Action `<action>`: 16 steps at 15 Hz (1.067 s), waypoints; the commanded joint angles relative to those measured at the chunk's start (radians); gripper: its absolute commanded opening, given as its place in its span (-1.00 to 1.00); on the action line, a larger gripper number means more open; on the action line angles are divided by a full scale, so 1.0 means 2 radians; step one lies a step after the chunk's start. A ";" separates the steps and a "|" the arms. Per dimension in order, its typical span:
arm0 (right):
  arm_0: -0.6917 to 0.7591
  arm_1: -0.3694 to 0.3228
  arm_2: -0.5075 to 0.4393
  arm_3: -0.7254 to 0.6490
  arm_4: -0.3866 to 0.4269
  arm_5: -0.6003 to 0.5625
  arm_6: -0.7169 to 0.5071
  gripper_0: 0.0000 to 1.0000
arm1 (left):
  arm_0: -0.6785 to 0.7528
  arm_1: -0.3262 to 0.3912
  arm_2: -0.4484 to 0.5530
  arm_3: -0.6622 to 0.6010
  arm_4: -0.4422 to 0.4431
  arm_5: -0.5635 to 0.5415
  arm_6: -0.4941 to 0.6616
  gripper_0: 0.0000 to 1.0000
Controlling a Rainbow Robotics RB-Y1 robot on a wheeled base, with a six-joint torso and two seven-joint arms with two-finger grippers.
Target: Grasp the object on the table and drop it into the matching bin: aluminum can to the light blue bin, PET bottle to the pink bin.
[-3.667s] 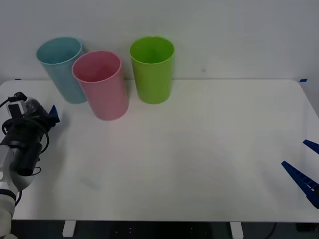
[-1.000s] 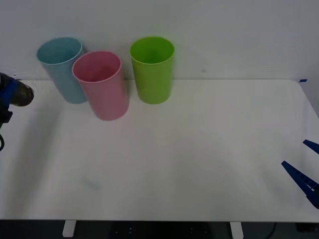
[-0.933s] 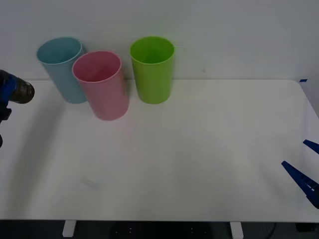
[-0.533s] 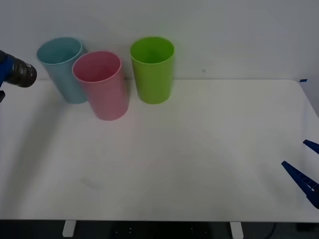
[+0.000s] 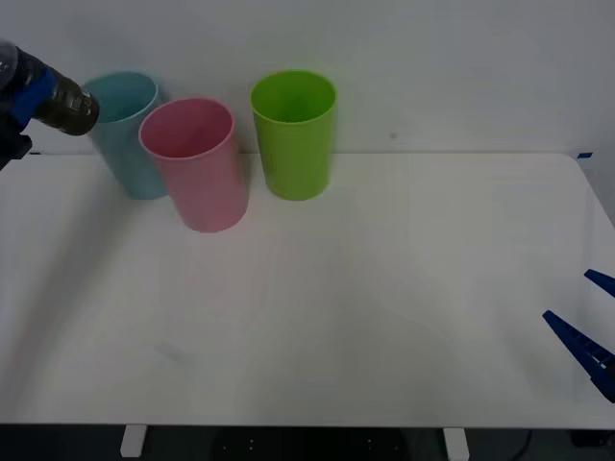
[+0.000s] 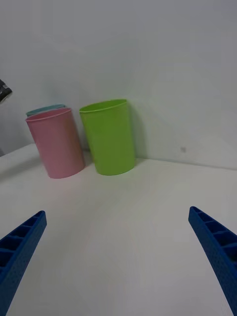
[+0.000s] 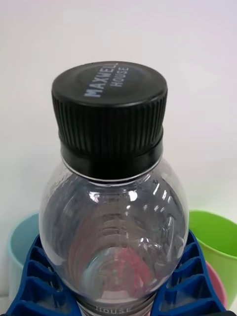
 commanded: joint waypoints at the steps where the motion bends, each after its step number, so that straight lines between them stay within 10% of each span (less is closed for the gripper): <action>1: 0.000 0.000 0.000 0.000 0.000 0.000 0.000 1.00 | -0.037 0.016 -0.037 0.022 0.001 -0.001 0.009 -1.00; 16: 0.000 0.000 0.000 0.000 0.000 0.000 0.000 1.00 | -0.239 0.016 -0.184 0.182 -0.058 -0.077 0.009 -1.00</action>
